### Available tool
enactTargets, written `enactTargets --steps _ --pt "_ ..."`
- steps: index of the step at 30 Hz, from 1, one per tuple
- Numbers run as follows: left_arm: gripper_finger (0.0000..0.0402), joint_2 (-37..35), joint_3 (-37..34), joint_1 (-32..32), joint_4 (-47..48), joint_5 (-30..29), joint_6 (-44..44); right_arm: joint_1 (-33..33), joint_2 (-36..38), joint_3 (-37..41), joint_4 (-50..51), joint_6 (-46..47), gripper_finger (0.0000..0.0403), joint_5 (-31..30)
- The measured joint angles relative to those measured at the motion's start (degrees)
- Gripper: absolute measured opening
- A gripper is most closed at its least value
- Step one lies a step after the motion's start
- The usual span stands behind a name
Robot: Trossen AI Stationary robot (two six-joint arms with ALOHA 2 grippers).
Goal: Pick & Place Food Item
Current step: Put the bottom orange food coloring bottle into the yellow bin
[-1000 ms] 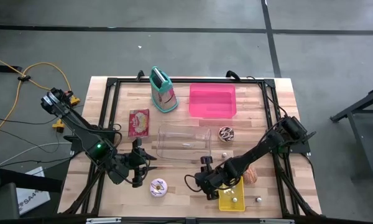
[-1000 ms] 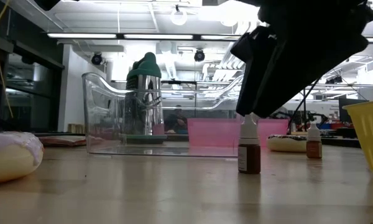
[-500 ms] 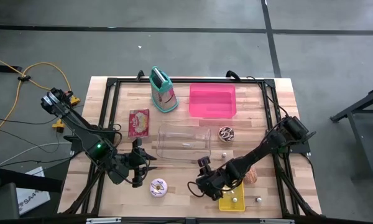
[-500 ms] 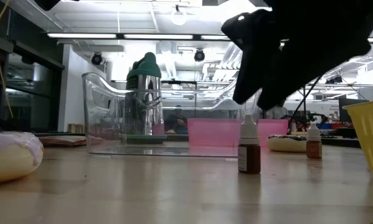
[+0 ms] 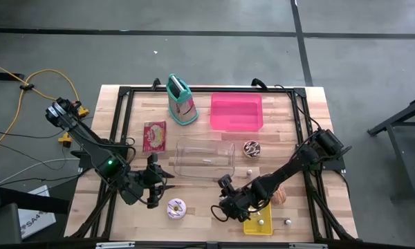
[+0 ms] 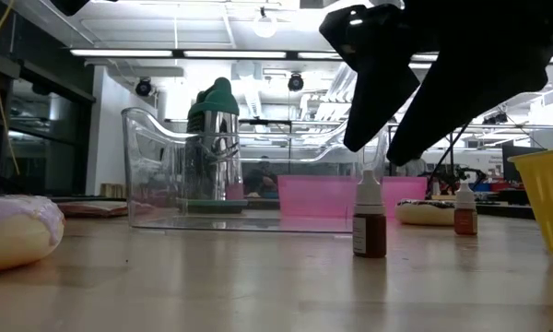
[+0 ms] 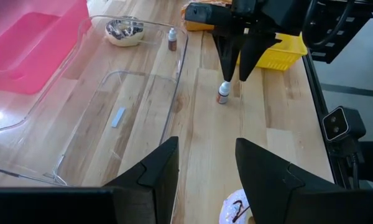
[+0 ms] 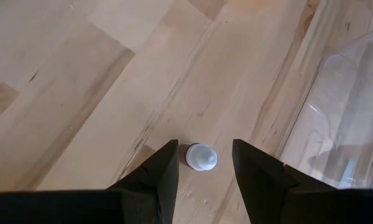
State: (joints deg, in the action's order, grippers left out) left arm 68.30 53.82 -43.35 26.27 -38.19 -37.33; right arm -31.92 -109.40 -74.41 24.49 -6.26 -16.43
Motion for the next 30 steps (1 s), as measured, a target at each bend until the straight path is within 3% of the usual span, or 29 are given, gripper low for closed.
enactTargets --steps 12,21,30 --pt "0.0152 0.01 0.0 0.0 0.0 0.0 0.01 -0.02 1.06 -0.14 -0.75 4.96 0.0139 3.15" --pt "0.0152 0.01 0.0 0.0 -0.42 0.02 0.0 1.0 1.24 -8.24 11.85 6.36 0.0139 5.41" --pt "0.0152 0.01 0.0 0.0 -0.72 0.02 0.01 2.56 -1.23 -8.89 13.09 3.85 0.0139 9.38"
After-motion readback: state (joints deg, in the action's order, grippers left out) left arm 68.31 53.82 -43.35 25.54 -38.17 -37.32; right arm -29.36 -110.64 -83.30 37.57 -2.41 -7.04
